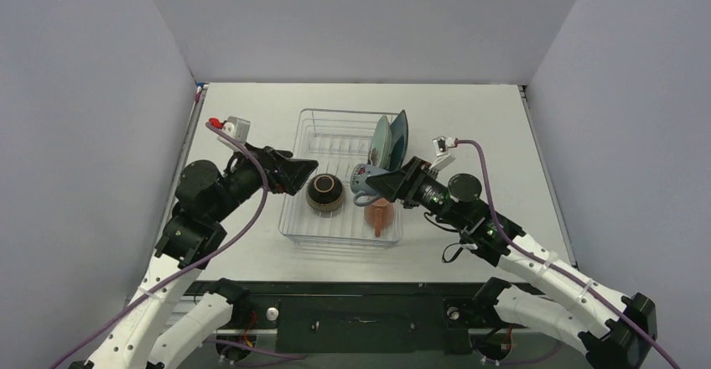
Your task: Load the mixed dishes into the dish rack
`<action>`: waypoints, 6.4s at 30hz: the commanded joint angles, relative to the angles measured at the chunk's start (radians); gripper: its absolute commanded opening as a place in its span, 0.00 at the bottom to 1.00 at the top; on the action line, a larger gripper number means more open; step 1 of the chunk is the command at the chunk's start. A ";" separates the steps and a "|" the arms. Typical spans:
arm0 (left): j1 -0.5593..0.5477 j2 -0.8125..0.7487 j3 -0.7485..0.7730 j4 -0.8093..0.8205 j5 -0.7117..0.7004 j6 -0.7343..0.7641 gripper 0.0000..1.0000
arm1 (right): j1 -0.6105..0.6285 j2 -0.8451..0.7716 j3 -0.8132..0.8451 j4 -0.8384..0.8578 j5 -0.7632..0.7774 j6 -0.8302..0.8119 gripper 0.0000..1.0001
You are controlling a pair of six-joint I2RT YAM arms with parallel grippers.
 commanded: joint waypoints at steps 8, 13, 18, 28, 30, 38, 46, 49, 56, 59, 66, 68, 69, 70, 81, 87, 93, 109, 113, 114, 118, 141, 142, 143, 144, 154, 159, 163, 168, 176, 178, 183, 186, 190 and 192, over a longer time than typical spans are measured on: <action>0.004 -0.011 0.036 -0.193 -0.214 0.075 0.96 | 0.201 0.145 0.305 -0.409 0.379 -0.099 0.00; 0.004 -0.025 0.044 -0.205 -0.256 0.076 0.96 | 0.351 0.313 0.522 -0.663 0.642 -0.102 0.00; 0.004 -0.036 0.047 -0.213 -0.261 0.085 0.96 | 0.417 0.467 0.646 -0.789 0.753 -0.106 0.00; 0.002 -0.062 0.043 -0.242 -0.273 0.101 0.96 | 0.443 0.686 0.800 -0.903 0.749 -0.169 0.00; 0.002 -0.059 0.045 -0.252 -0.274 0.101 0.96 | 0.443 0.723 0.834 -0.917 0.734 -0.182 0.00; 0.002 -0.066 0.034 -0.250 -0.270 0.099 0.97 | 0.431 0.849 0.906 -0.951 0.705 -0.236 0.00; 0.002 -0.080 0.018 -0.261 -0.270 0.099 0.96 | 0.408 0.906 0.898 -0.963 0.697 -0.248 0.00; 0.002 -0.082 0.001 -0.247 -0.272 0.100 0.96 | 0.408 0.928 0.893 -0.960 0.690 -0.249 0.00; 0.002 -0.072 -0.006 -0.228 -0.259 0.090 0.96 | 0.409 0.955 0.874 -0.945 0.651 -0.261 0.04; 0.002 -0.064 -0.005 -0.233 -0.256 0.083 0.97 | 0.409 0.970 0.866 -0.947 0.650 -0.266 0.09; 0.002 -0.057 -0.015 -0.226 -0.246 0.074 0.96 | 0.408 0.989 0.843 -0.927 0.654 -0.272 0.25; 0.002 -0.050 -0.017 -0.225 -0.240 0.076 0.96 | 0.408 0.994 0.839 -0.921 0.650 -0.274 0.29; 0.002 -0.049 -0.019 -0.223 -0.239 0.076 0.96 | 0.409 0.996 0.836 -0.918 0.650 -0.275 0.30; 0.002 -0.048 -0.024 -0.219 -0.239 0.075 0.96 | 0.409 0.998 0.832 -0.913 0.651 -0.276 0.32; 0.002 -0.036 -0.022 -0.218 -0.223 0.067 0.96 | 0.401 1.014 0.810 -0.885 0.651 -0.280 0.40; 0.002 -0.036 -0.028 -0.220 -0.224 0.066 0.96 | 0.396 1.018 0.793 -0.866 0.643 -0.277 0.45; 0.003 -0.034 -0.033 -0.214 -0.227 0.068 0.96 | 0.392 1.018 0.784 -0.855 0.634 -0.277 0.50; 0.002 -0.013 -0.018 -0.205 -0.212 0.062 0.96 | 0.389 0.923 0.806 -0.875 0.656 -0.299 0.81; 0.002 -0.007 -0.006 -0.205 -0.210 0.058 0.96 | 0.397 0.876 0.834 -0.908 0.671 -0.312 0.83; 0.002 -0.007 -0.002 -0.205 -0.212 0.057 0.96 | 0.398 0.850 0.836 -0.912 0.675 -0.317 0.84; 0.002 0.000 0.017 -0.212 -0.215 0.061 0.96 | 0.403 0.754 0.831 -0.913 0.712 -0.333 0.85; 0.001 0.036 0.020 -0.187 -0.194 0.017 0.96 | 0.420 0.769 0.714 -0.817 0.668 -0.293 0.80; 0.001 0.033 0.016 -0.189 -0.194 0.015 0.96 | 0.417 0.776 0.712 -0.814 0.663 -0.293 0.80; 0.001 0.029 0.015 -0.189 -0.193 0.015 0.96 | 0.412 0.787 0.710 -0.810 0.656 -0.293 0.81; 0.001 0.027 0.010 -0.189 -0.192 0.016 0.96 | 0.411 0.801 0.705 -0.804 0.653 -0.296 0.81; 0.001 0.022 0.005 -0.188 -0.197 0.029 0.96 | 0.388 0.865 0.683 -0.768 0.640 -0.297 0.69; 0.001 0.022 0.003 -0.192 -0.199 0.034 0.96 | 0.367 0.881 0.667 -0.737 0.630 -0.298 0.70; 0.000 0.019 0.000 -0.193 -0.202 0.035 0.96 | 0.365 0.906 0.681 -0.729 0.629 -0.308 0.67; 0.001 0.014 -0.002 -0.197 -0.202 0.038 0.96 | 0.368 0.922 0.696 -0.728 0.617 -0.311 0.48; 0.001 0.017 -0.004 -0.195 -0.202 0.040 0.96 | 0.394 0.909 0.730 -0.741 0.621 -0.320 0.19; 0.001 0.017 -0.004 -0.195 -0.200 0.038 0.96 | 0.399 0.912 0.743 -0.758 0.626 -0.321 0.14; 0.001 0.011 -0.006 -0.198 -0.202 0.039 0.96 | 0.411 0.924 0.758 -0.771 0.636 -0.326 0.11; 0.001 0.009 -0.007 -0.200 -0.202 0.039 0.96 | 0.410 0.938 0.768 -0.782 0.640 -0.325 0.11; 0.001 0.007 -0.007 -0.200 -0.203 0.039 0.96 | 0.412 0.951 0.773 -0.784 0.639 -0.327 0.15; 0.001 0.010 -0.005 -0.201 -0.203 0.039 0.96 | 0.412 0.960 0.776 -0.787 0.644 -0.328 0.19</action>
